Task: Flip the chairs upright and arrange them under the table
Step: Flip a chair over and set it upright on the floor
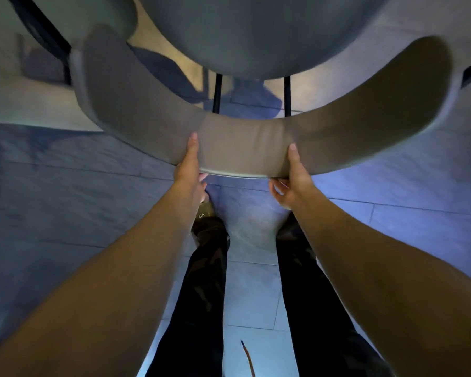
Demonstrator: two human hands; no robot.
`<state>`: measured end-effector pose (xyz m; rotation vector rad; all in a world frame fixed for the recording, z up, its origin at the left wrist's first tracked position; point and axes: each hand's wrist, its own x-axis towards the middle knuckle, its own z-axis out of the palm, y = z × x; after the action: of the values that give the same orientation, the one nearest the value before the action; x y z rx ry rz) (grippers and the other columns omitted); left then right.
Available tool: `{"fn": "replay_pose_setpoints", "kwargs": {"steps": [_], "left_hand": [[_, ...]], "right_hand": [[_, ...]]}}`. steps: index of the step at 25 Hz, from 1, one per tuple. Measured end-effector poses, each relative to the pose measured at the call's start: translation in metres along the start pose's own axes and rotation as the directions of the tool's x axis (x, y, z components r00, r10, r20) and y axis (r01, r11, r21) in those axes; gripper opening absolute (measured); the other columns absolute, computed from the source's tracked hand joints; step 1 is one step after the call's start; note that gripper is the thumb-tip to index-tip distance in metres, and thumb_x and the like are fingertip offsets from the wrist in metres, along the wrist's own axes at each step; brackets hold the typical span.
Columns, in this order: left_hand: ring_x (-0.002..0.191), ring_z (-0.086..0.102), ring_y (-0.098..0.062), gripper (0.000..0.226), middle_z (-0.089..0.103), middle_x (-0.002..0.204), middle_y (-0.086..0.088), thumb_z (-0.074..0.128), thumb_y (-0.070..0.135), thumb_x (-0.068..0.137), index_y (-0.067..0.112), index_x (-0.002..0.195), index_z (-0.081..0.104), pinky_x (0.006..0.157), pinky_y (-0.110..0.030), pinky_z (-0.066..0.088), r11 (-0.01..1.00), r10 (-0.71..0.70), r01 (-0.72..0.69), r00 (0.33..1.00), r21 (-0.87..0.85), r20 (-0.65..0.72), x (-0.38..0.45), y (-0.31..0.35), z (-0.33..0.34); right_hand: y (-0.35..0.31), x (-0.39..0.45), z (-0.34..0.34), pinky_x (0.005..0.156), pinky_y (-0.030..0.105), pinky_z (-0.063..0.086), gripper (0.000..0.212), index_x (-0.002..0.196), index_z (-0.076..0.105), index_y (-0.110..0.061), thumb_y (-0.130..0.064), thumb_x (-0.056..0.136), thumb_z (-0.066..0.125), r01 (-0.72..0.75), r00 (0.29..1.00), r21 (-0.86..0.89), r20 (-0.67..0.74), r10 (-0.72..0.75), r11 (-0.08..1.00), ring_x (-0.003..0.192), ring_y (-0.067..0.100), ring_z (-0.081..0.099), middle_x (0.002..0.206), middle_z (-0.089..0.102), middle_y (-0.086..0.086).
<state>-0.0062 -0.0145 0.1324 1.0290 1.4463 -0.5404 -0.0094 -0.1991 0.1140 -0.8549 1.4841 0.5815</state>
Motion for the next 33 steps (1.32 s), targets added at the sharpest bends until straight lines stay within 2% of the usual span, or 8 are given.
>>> {"fn": "replay_pose_setpoints", "kwargs": {"steps": [4,7,11,13,17,22,30,33], "left_hand": [[0.089,0.066,-0.014,0.053,0.069,0.106,0.004,0.067,0.062,0.077,0.020,0.110,0.061,0.088,-0.030,0.053,0.973,0.231,-0.230,0.968,0.025,-0.100,-0.062,0.030,-0.002],[0.105,0.067,-0.028,0.077,0.069,0.119,-0.010,0.063,0.069,0.068,0.010,0.116,0.064,0.090,-0.043,0.056,0.905,0.406,-0.370,0.898,0.212,-0.167,-0.110,0.056,-0.002],[0.115,0.061,-0.033,0.062,0.066,0.126,-0.010,0.060,0.055,0.082,0.011,0.126,0.057,0.098,-0.039,0.048,0.816,0.536,-0.442,0.820,0.372,-0.201,-0.167,0.091,0.002],[0.118,0.059,-0.035,0.059,0.064,0.129,-0.012,0.058,0.051,0.084,0.012,0.129,0.054,0.098,-0.040,0.045,0.785,0.573,-0.462,0.794,0.412,-0.201,-0.194,0.117,0.007],[0.115,0.061,-0.036,0.059,0.065,0.127,-0.013,0.055,0.052,0.081,0.012,0.124,0.057,0.097,-0.040,0.048,0.752,0.576,-0.428,0.796,0.501,-0.185,-0.223,0.175,0.015],[0.071,0.073,-0.028,0.044,0.073,0.093,-0.009,0.055,0.050,0.077,0.017,0.104,0.062,0.073,-0.043,0.062,0.798,0.518,-0.416,0.844,0.436,-0.142,-0.237,0.228,0.033],[0.078,0.071,-0.033,0.052,0.072,0.086,-0.005,0.047,0.056,0.068,0.020,0.102,0.060,0.076,-0.045,0.059,0.757,0.543,-0.437,0.834,0.485,-0.095,-0.210,0.274,0.074],[0.079,0.071,-0.032,0.057,0.072,0.088,-0.006,0.045,0.056,0.066,0.017,0.103,0.063,0.077,-0.045,0.059,0.752,0.547,-0.448,0.833,0.484,-0.079,-0.206,0.298,0.094]], "right_hand": [[-0.031,-0.073,0.002,0.071,0.033,0.060,0.072,0.124,0.053,-0.015,-0.056,0.069,0.078,0.126,0.992,-0.011,-0.026,-0.126,0.992,0.086,0.018,0.066,0.114,0.065,0.006],[-0.057,-0.126,0.001,0.063,0.035,0.059,0.064,0.119,0.056,-0.009,-0.049,0.074,0.077,0.229,0.973,-0.036,-0.012,-0.229,0.973,0.076,0.023,0.067,0.108,0.067,0.013],[-0.093,-0.190,0.005,0.044,0.027,0.052,0.050,0.105,0.056,-0.009,-0.046,0.078,0.074,0.269,0.961,-0.136,-0.033,-0.275,0.954,0.074,0.030,0.069,0.106,0.067,0.017],[-0.112,-0.222,0.012,0.046,0.028,0.053,0.041,0.100,0.056,-0.009,-0.042,0.080,0.072,0.294,0.954,-0.136,-0.027,-0.300,0.946,0.077,0.032,0.069,0.103,0.067,0.016],[-0.139,-0.264,0.036,0.055,0.036,0.058,0.028,0.084,0.053,-0.011,-0.034,0.081,0.069,0.304,0.950,-0.144,-0.032,-0.312,0.942,0.067,0.030,0.067,0.097,0.067,0.016],[-0.163,-0.292,0.062,0.048,0.035,0.055,0.018,0.084,0.052,-0.010,-0.025,0.083,0.063,0.303,0.949,-0.133,-0.051,-0.312,0.944,0.077,0.035,0.068,0.093,0.066,0.019],[-0.219,-0.294,0.096,0.045,0.031,0.054,0.022,0.100,0.058,-0.014,-0.025,0.081,0.060,0.325,0.941,-0.152,-0.050,-0.336,0.933,0.070,0.026,0.065,0.091,0.067,0.016],[-0.245,-0.295,0.110,0.047,0.030,0.054,0.010,0.090,0.054,-0.016,-0.025,0.086,0.056,0.329,0.942,-0.158,-0.013,-0.336,0.931,0.061,0.021,0.061,0.089,0.064,0.014]]}}
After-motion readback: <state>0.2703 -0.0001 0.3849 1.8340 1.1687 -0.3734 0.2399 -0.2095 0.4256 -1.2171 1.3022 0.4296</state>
